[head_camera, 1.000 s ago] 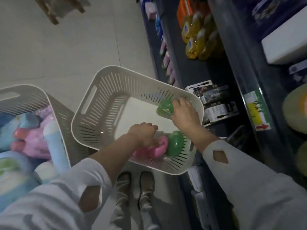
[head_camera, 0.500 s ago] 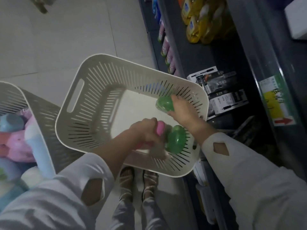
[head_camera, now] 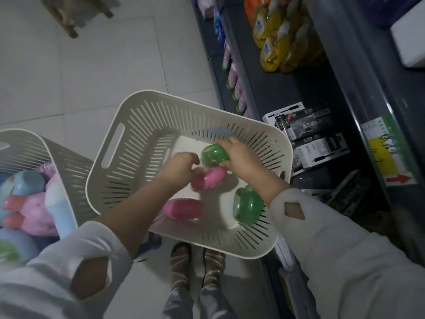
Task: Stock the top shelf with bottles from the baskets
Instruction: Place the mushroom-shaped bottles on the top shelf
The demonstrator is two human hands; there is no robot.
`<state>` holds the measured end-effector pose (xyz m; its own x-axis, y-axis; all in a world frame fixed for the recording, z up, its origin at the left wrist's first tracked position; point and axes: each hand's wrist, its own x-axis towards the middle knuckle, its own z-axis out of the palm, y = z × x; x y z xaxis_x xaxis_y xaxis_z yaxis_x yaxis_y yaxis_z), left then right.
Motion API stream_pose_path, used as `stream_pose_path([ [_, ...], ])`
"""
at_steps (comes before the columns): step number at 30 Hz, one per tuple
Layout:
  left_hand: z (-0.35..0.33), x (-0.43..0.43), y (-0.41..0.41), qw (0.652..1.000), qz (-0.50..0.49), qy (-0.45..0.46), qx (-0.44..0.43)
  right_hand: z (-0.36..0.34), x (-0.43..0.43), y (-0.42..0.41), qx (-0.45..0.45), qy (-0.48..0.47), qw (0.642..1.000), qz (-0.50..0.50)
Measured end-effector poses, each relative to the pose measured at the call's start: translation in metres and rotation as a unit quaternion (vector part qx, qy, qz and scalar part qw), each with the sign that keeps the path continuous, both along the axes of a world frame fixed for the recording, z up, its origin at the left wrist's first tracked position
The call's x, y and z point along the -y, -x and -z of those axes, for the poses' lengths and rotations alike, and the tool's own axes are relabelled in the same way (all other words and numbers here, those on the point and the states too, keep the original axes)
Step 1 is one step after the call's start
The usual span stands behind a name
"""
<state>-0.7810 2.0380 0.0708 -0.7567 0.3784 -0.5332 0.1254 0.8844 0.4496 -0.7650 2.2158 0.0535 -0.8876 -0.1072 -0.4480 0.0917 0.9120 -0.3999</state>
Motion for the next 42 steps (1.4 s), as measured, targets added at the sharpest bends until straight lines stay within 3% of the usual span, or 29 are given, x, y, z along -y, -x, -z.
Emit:
stream_pose_path([
  [3, -0.004, 0.010, 0.015, 0.992, -0.052, -0.017, -0.111, -0.002, 0.010, 0.008, 0.007, 0.049, 0.999, -0.011],
  [6, 0.002, 0.002, 0.022, 0.996, 0.030, 0.001, -0.080, -0.006, 0.014, 0.006, -0.004, 0.060, 0.998, -0.017],
  [9, 0.014, -0.011, 0.023, 0.994, 0.086, 0.052, -0.037, -0.015, 0.007, -0.008, -0.065, 0.002, 0.998, -0.011],
  [14, 0.024, -0.026, 0.028, 0.996, 0.084, 0.030, -0.027, -0.017, 0.004, -0.025, -0.039, -0.055, 0.991, -0.115],
  [23, 0.016, -0.015, 0.036, 0.998, 0.025, 0.040, -0.046, -0.007, 0.022, -0.039, -0.055, -0.081, 0.986, -0.132],
  [28, -0.020, -0.002, 0.026, 0.997, 0.025, 0.032, -0.070, -0.033, 0.020, -0.049, -0.003, -0.033, 0.998, -0.046],
  [32, -0.076, 0.012, 0.017, 0.996, 0.035, -0.004, -0.081, -0.080, 0.025, -0.071, -0.024, -0.035, 0.997, 0.067],
  [42, -0.312, 0.040, -0.077, 0.955, 0.190, -0.153, -0.171, -0.319, 0.068, -0.195, -0.168, -0.054, 0.944, 0.277],
])
